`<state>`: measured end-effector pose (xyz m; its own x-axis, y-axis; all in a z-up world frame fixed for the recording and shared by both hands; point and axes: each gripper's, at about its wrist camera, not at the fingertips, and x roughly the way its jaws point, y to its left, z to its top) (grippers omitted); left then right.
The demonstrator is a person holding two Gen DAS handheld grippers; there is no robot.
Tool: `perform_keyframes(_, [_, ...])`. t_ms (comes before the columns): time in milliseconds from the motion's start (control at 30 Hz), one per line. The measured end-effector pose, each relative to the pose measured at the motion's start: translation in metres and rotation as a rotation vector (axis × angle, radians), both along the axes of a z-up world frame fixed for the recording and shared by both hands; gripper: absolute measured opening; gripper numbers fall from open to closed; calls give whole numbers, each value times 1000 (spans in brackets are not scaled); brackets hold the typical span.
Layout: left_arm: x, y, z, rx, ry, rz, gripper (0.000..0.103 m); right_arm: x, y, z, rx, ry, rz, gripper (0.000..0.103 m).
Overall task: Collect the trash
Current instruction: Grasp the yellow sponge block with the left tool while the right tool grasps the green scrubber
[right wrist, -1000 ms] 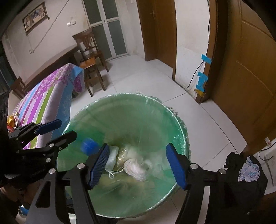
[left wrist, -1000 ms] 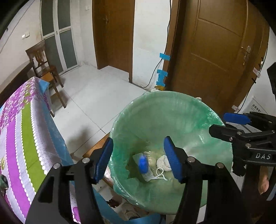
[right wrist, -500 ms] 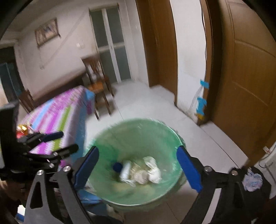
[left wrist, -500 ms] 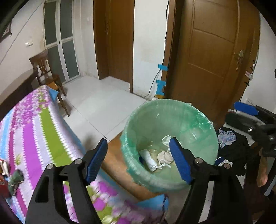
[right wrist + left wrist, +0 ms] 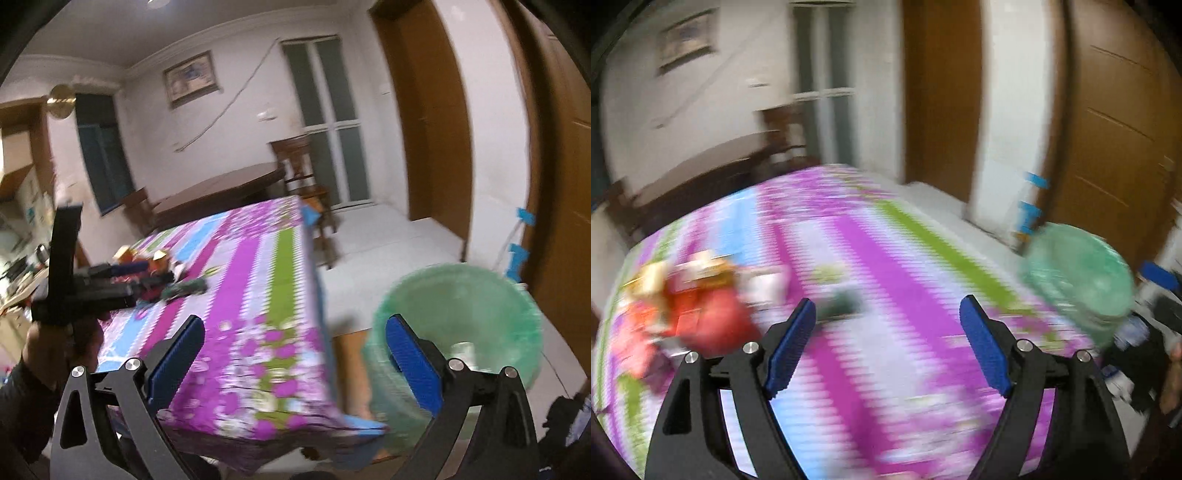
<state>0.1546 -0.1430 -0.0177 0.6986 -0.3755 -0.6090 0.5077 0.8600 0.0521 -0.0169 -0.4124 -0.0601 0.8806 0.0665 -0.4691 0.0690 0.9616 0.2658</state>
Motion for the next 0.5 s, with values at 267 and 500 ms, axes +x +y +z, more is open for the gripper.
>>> perform_keyframes(267, [70,148,8,-41,-75,399,89,64,77,-3,-11,41,164,98])
perform_keyframes(500, [119,150,-3,4,-11,320,92,112,135,10,-33,30,279,98])
